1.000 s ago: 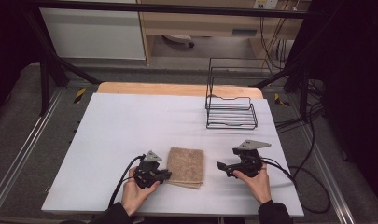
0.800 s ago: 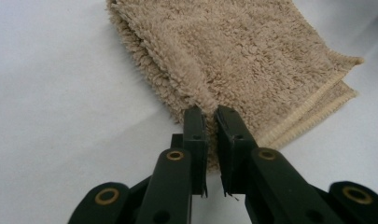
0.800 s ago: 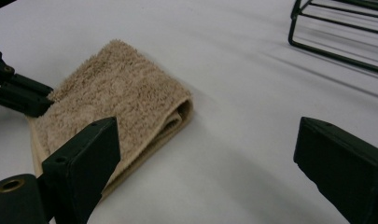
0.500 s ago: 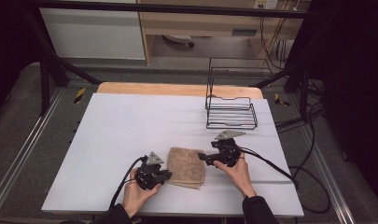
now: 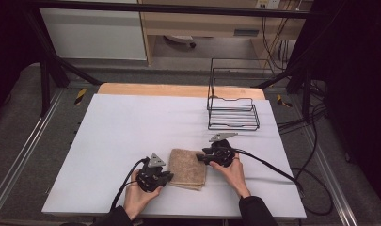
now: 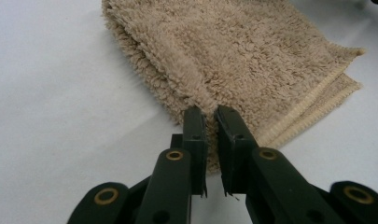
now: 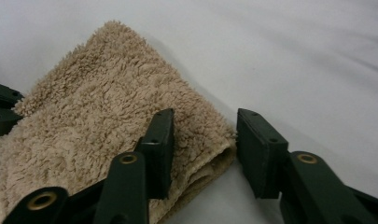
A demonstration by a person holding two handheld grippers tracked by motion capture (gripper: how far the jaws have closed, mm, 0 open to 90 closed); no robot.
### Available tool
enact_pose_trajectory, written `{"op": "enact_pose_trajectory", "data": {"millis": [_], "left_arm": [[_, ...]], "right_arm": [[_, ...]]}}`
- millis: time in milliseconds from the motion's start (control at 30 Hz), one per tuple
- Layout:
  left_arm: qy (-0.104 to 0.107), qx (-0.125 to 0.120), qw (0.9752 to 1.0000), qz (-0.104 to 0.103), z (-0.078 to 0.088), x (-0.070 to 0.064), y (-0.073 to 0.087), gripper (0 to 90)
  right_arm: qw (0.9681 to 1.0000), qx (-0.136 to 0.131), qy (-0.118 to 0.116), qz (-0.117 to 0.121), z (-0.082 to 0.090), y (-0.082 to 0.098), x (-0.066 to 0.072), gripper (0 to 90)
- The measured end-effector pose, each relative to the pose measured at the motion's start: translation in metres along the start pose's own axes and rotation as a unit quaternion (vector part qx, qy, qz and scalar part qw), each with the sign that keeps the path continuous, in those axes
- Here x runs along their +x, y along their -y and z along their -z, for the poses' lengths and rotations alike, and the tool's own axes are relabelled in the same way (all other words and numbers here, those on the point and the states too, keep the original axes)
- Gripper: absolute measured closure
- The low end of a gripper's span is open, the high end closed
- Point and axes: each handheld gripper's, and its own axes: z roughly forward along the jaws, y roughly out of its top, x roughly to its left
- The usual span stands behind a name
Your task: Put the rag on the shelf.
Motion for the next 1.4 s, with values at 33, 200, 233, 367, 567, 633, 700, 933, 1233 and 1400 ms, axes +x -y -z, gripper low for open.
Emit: {"op": "enact_pose_trajectory", "data": {"millis": [33,200,233,367,567,633,700,933,1233,1400], "left_arm": [[0.001,-0.001,1.0,0.001,0.0,0.0,0.0,82.4],[0.013,0.0,0.9999,0.011,0.001,0.004,0.0,83.7],[0.017,0.001,0.9998,0.012,0.001,0.005,-0.001,84.5],[0.029,-0.005,0.9992,0.027,0.007,0.012,-0.004,85.4],[0.044,-0.012,0.9984,0.034,0.016,0.018,-0.009,85.7],[0.045,-0.006,0.9984,0.033,0.017,0.02,-0.012,85.8],[0.041,-0.002,0.9988,0.027,0.015,0.02,-0.015,85.8],[0.036,0.015,0.999,0.022,-0.003,0.022,-0.035,85.8],[0.015,0.02,0.9997,0.007,-0.025,0.016,-0.046,84.8],[0.014,0.008,0.9998,0.007,-0.022,0.019,-0.04,79.5]], "right_arm": [[1.0,0.0,-0.006,-0.002,-0.001,0.001,0.0,65.6],[0.9999,0.001,-0.014,-0.007,0.0,0.002,0.002,75.4],[0.9998,0.002,-0.015,-0.012,0.001,0.001,0.003,79.9],[0.9996,0.005,-0.02,-0.017,0.009,-0.001,0.004,82.7],[0.9994,0.009,-0.02,-0.025,0.026,0.002,0.015,83.0],[0.9995,0.007,-0.008,-0.029,0.039,0.008,0.026,83.1],[0.9993,0.009,-0.002,-0.037,0.045,0.013,0.032,83.2],[0.9991,0.005,0.022,-0.036,0.059,0.025,0.042,83.2],[0.9974,0.002,0.048,-0.054,0.062,0.046,0.035,76.6],[0.9977,-0.032,0.044,-0.04,0.068,0.043,0.027,56.1]]}}
